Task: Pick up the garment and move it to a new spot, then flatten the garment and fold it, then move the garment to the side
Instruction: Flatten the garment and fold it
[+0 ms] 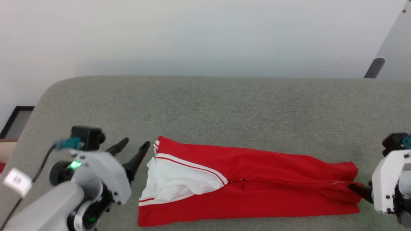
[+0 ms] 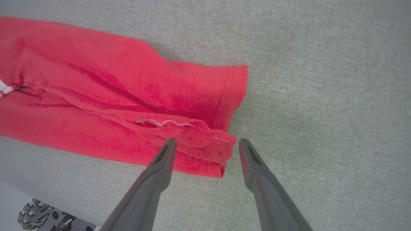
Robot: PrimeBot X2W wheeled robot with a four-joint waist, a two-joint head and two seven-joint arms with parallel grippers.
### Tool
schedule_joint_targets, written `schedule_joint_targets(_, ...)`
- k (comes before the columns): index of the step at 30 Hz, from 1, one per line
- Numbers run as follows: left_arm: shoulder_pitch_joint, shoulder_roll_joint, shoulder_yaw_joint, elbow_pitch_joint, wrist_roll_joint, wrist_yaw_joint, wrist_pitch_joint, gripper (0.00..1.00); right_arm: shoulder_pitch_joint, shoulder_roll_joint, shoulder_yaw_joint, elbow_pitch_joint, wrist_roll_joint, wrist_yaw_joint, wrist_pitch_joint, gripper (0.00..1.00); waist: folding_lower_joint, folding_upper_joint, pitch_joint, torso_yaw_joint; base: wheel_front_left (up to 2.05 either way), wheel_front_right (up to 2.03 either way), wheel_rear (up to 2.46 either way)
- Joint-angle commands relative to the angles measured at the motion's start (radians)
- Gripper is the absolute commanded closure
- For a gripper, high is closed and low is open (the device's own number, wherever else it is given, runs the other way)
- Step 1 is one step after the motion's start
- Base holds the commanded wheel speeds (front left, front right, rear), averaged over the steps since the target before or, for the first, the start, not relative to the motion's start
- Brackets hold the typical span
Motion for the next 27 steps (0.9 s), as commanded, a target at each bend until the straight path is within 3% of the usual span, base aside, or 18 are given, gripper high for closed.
schedule_joint_targets(1,0.037,0.008,0.012,-0.005,0.017,0.012,-0.053,0.00,0.020,0.000,-0.015,0.007,-0.015,-0.001,-0.011,0.00,0.0000,0.0000,-0.004,0.013,0.00,0.00,0.00)
schedule_joint_targets(6,0.110,0.018,0.070,-0.028,0.051,0.032,-0.235,0.00,0.041,0.010,-0.051,0.042,-0.039,-0.001,-0.047,0.00,0.0000,0.0000,0.004,0.040,0.00,0.00,0.00)
schedule_joint_targets(13,0.231,-0.027,0.221,-0.050,0.134,0.069,-0.275,0.00,0.050,0.025,-0.064,0.109,-0.064,-0.001,-0.062,0.00,0.0000,0.0000,0.026,0.093,0.00,0.00,0.00)
schedule_joint_targets(23,0.432,-0.196,0.521,-0.054,0.371,-0.009,-0.276,0.00,0.022,0.053,-0.041,0.222,-0.076,0.000,-0.073,0.00,0.0000,0.0000,0.059,0.153,0.00,0.00,0.00)
schedule_joint_targets(24,0.449,-0.215,0.555,-0.055,0.395,-0.018,-0.276,0.00,0.021,0.057,-0.029,0.225,-0.067,0.000,-0.071,0.50,0.0000,0.0000,0.061,0.156,0.00,0.00,0.00)
schedule_joint_targets(25,0.462,-0.232,0.590,-0.058,0.422,-0.025,-0.276,0.00,0.018,0.060,-0.015,0.224,-0.056,0.000,-0.073,0.77,0.0000,0.0000,0.064,0.158,0.00,0.00,0.00)
schedule_joint_targets(26,0.477,-0.247,0.619,-0.063,0.451,-0.033,-0.276,0.00,0.015,0.061,-0.006,0.222,-0.045,0.001,-0.079,1.00,0.0000,0.0000,0.067,0.160,0.00,0.00,0.00)
schedule_joint_targets(27,0.494,-0.269,0.650,-0.067,0.473,-0.045,-0.276,0.00,0.012,0.059,0.007,0.221,-0.035,0.002,-0.083,1.00,0.0000,0.0000,0.068,0.161,0.00,0.00,0.00)
